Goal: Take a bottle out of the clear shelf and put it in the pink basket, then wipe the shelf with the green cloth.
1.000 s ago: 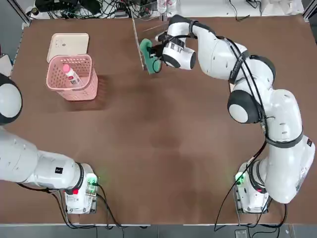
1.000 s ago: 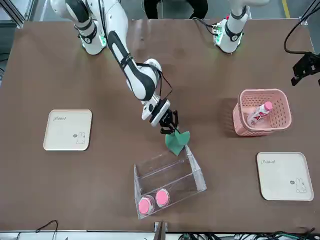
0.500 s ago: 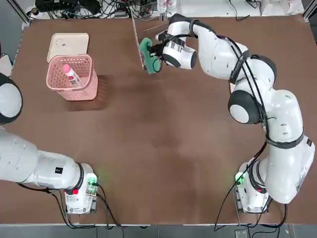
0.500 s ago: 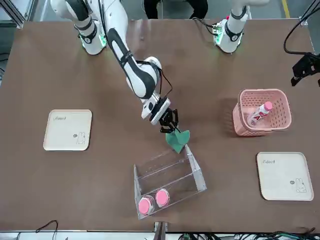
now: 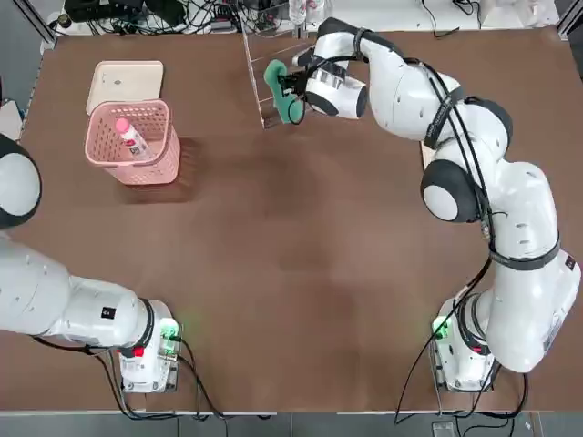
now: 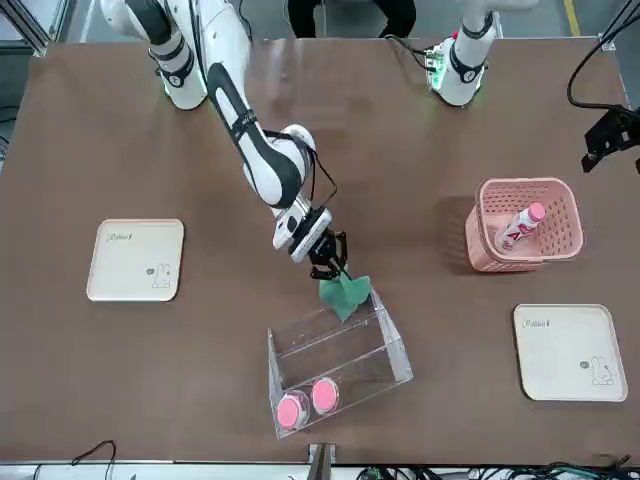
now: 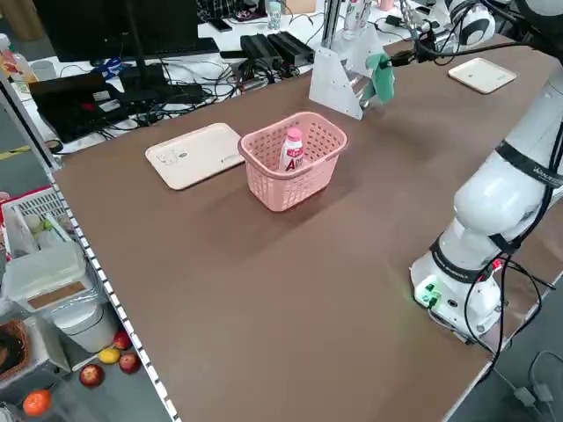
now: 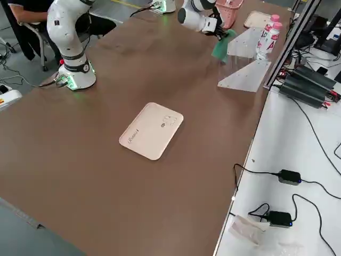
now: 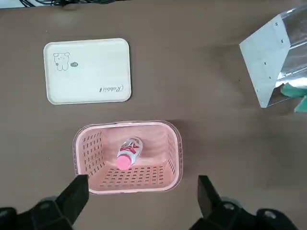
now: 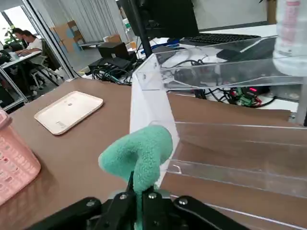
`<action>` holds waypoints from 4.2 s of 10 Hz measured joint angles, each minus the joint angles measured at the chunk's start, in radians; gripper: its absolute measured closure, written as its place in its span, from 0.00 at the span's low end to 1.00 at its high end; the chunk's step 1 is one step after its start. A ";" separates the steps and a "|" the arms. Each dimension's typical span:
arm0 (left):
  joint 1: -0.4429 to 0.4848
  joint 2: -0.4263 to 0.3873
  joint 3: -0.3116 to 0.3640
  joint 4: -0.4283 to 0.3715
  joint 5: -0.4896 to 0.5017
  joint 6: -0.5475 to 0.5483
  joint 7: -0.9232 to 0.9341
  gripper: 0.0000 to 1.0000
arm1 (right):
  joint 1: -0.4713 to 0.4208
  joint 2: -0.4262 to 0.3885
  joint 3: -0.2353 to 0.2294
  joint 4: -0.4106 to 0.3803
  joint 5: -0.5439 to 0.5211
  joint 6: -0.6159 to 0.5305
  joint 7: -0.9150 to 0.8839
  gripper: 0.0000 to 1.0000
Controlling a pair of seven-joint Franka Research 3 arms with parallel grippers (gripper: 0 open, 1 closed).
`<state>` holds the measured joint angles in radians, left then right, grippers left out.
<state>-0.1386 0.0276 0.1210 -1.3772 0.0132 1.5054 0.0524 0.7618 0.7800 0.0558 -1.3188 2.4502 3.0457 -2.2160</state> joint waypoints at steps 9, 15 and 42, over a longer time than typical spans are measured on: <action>0.000 0.000 0.000 0.000 0.000 0.000 0.000 0.00 | -0.011 0.067 -0.006 0.083 -0.073 0.007 0.030 0.94; -0.001 0.000 -0.001 0.000 0.000 0.000 0.000 0.00 | -0.111 0.055 -0.009 -0.072 -0.307 0.006 0.025 0.94; 0.069 0.001 -0.080 -0.002 0.002 -0.201 -0.011 0.00 | -0.210 -0.495 0.052 -0.484 -0.451 0.064 0.760 0.94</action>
<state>-0.0692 0.0282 0.0408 -1.3792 0.0149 1.3045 0.0416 0.5513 0.2847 0.1079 -1.8028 1.9988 3.1094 -1.4565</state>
